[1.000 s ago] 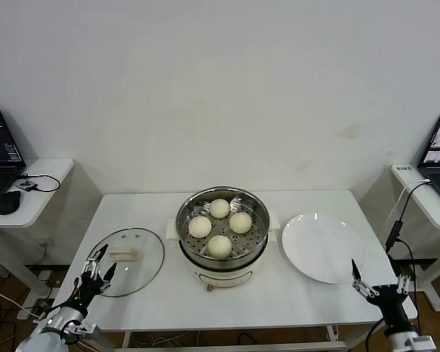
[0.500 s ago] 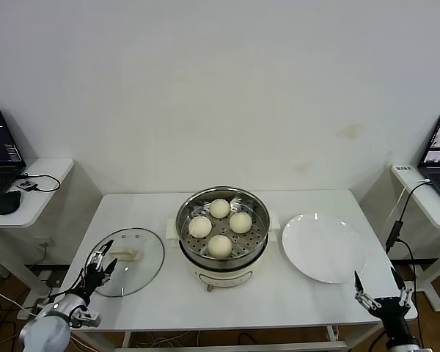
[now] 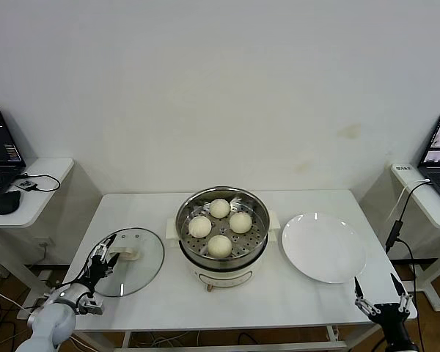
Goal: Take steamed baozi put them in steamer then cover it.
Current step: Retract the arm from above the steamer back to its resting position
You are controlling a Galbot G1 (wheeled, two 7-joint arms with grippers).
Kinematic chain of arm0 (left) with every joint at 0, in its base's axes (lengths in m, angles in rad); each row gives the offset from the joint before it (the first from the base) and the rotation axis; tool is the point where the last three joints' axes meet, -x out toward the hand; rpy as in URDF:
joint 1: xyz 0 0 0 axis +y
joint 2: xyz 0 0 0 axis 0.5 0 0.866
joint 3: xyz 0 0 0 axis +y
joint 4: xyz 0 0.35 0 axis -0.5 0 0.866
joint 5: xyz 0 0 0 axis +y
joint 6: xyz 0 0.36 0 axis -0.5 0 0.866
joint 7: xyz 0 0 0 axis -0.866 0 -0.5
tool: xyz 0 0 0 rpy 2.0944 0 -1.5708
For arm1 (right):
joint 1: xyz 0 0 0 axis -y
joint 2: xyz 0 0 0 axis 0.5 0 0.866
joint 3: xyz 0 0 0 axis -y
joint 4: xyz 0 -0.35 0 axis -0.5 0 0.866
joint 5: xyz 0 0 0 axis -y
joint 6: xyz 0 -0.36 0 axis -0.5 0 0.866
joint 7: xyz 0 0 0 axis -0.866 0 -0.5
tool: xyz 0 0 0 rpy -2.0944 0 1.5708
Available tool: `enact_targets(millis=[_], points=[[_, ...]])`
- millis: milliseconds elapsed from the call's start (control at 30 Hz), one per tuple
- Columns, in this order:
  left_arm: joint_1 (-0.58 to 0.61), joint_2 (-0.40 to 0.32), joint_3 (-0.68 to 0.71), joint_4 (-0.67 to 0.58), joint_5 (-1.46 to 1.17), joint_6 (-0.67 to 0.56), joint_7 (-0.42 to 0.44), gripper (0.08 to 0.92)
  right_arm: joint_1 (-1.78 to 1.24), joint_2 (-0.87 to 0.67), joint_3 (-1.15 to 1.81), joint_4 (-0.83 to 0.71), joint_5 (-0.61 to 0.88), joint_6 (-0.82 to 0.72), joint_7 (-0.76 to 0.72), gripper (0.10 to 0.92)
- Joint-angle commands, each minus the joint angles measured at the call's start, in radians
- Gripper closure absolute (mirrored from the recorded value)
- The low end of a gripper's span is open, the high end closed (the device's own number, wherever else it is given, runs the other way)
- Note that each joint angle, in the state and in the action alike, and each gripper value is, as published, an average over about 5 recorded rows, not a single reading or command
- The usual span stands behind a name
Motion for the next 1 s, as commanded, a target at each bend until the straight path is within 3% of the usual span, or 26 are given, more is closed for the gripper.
enact_targets(millis=[33,733,1000], points=[[-0.058,0.012,0.020,0.047,-0.007,0.004,0.011,0.177,0.000,0.004,-0.001,-0.017,-0.007,0.004,-0.001,0.202],[-0.090,-0.026,0.043,0.092,-0.047,0.015,-0.013,0.189,0.007,0.011,-0.013,-0.037,-0.016,0.005,-0.007,0.202],[-0.087,-0.035,0.042,0.095,-0.046,0.016,-0.029,0.398,0.006,0.013,-0.019,-0.036,-0.019,0.007,-0.007,0.202]])
